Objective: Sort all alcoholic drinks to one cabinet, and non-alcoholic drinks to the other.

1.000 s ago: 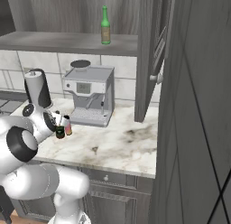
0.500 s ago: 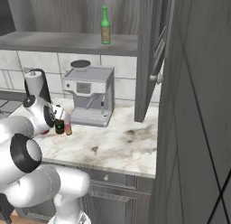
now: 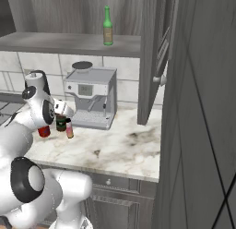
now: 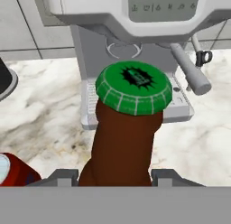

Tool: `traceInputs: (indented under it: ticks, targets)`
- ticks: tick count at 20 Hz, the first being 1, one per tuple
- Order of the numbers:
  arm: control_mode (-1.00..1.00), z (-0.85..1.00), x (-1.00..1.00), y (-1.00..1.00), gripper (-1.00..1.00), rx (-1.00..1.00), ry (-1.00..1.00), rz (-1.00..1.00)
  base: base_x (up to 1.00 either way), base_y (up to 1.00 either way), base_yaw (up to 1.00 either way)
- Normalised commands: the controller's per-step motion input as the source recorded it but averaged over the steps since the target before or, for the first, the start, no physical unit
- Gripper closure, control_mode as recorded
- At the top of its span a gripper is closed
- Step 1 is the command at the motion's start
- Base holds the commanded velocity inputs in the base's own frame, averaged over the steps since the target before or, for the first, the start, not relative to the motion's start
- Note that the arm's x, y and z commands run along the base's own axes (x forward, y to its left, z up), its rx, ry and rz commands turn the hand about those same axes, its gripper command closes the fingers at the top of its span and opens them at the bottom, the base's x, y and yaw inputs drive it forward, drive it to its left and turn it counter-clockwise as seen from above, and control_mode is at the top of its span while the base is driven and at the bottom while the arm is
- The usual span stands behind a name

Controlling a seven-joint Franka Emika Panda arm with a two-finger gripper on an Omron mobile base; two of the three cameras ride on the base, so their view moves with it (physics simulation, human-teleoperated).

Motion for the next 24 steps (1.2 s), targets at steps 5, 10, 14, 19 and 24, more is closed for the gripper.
traceInputs:
  ticks: [5, 10, 14, 19, 24]
  targets:
    - [-1.0, 0.54, -0.19, -0.16, 1.0, 0.0, 0.0, 0.0, 0.0, 0.0, 0.0]
    - [-1.0, 0.52, -0.1, -0.13, 1.0, 0.0, 0.0, 0.0, 0.0, 0.0, 0.0]
    - [-1.0, 0.46, -0.05, -0.11, 1.0, 0.0, 0.0, 0.04, 0.0, 0.0, 0.0]
    - [-1.0, 0.43, -0.04, -0.1, 1.0, 0.0, -0.03, 0.09, 0.0, 0.0, 0.0]
    - [-1.0, 0.45, -0.05, -0.08, 1.0, 0.0, -0.05, 0.13, 0.0, 0.0, 0.0]
